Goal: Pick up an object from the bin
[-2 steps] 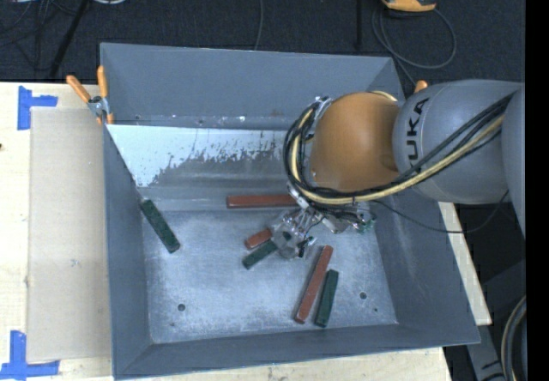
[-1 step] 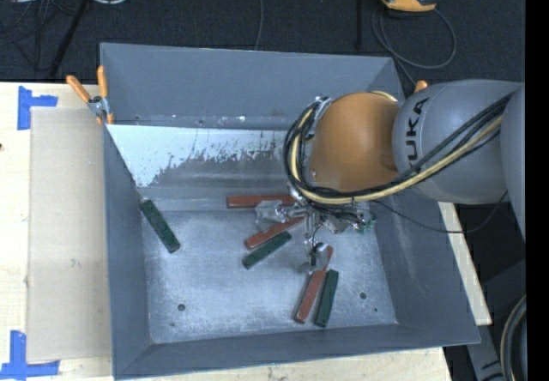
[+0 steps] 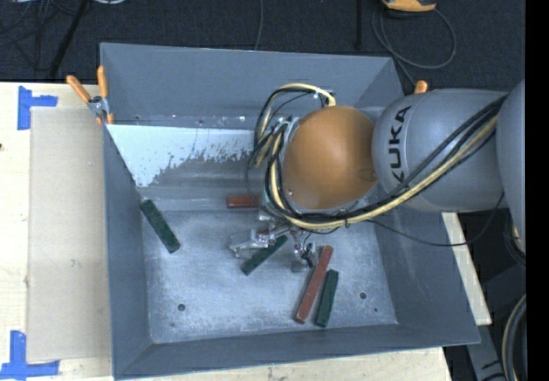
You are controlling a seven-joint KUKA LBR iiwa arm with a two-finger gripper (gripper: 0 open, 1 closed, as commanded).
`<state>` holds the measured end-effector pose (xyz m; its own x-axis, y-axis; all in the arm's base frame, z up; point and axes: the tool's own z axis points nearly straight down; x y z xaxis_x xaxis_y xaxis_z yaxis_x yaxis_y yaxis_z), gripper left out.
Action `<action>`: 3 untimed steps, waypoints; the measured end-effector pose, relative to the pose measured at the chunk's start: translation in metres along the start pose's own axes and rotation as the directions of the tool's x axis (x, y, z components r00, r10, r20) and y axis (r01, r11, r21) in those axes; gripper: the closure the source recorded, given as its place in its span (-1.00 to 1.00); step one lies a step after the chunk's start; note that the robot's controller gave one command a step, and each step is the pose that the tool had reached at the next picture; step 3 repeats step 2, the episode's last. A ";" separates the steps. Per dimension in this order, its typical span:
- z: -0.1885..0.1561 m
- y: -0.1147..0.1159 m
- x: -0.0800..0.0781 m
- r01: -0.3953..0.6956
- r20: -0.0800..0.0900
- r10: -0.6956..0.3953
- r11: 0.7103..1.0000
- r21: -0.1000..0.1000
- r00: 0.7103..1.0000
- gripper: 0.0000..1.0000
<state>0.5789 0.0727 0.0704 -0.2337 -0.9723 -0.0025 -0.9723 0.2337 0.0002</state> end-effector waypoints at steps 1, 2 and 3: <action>-0.001 0.000 0.001 -0.005 -0.002 0.005 1.000 -0.002 1.000 1.00; -0.164 0.003 -0.001 0.227 0.000 -0.227 0.974 0.006 0.974 1.00; -0.164 0.003 -0.001 0.227 0.000 -0.227 0.974 0.006 0.974 1.00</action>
Offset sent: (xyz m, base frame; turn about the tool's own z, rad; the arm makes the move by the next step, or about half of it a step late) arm 0.0000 0.0000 0.0000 0.0000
